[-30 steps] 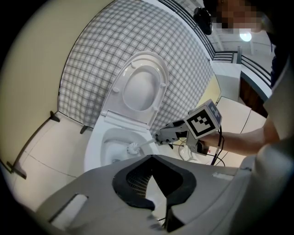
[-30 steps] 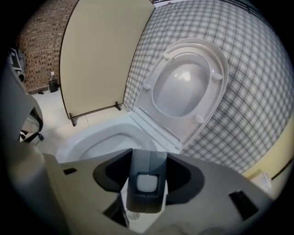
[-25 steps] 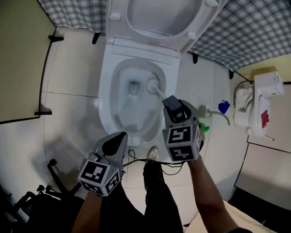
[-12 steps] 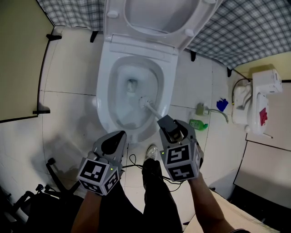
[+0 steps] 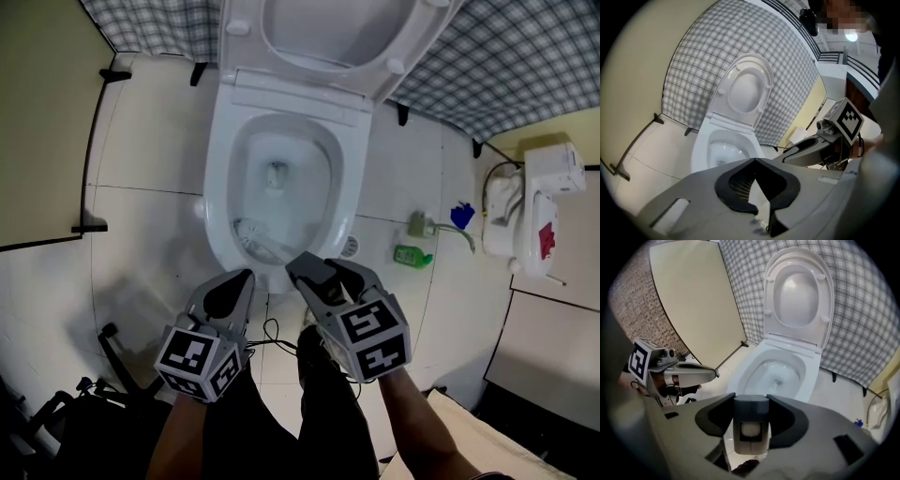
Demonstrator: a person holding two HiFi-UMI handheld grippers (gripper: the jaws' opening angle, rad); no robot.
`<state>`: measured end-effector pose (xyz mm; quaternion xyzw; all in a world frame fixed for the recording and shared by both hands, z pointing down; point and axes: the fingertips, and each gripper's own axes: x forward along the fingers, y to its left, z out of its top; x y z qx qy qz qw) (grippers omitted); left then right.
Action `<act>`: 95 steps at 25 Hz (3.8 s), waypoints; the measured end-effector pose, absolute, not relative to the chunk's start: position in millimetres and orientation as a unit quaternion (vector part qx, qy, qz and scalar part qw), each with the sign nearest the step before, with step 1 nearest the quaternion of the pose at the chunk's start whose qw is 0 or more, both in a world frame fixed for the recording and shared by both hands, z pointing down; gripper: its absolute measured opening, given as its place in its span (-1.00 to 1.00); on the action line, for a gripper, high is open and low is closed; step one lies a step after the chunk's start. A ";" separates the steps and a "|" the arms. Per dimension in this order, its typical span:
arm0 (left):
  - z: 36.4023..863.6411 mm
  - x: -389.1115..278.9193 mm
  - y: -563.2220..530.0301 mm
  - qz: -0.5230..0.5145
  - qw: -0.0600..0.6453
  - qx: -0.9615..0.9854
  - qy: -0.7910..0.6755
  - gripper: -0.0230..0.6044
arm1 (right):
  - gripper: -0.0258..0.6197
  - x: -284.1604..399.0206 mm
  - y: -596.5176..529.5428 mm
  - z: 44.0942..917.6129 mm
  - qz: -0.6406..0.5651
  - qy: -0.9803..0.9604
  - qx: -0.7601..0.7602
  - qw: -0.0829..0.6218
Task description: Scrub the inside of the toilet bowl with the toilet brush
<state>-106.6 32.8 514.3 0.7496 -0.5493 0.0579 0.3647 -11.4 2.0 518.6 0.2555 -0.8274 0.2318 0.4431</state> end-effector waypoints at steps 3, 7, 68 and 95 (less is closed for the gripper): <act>515.1 -107.5 33.4 0.057 0.366 0.749 -0.550 -0.90 | -0.22 -13.9 -7.8 522.0 0.250 -0.826 0.254 0.437; 517.4 -104.8 32.7 0.055 0.370 0.747 -0.549 -0.90 | -0.23 -9.2 -11.5 520.8 0.241 -0.818 0.241 0.464; 520.1 -107.5 32.5 0.063 0.368 0.750 -0.546 -0.90 | -0.25 -67.3 -106.4 537.0 0.154 -0.837 0.305 0.427; 526.4 -105.5 29.0 0.064 0.376 0.748 -0.544 -0.90 | -0.27 -8.5 -109.6 526.8 0.071 -0.804 0.355 0.472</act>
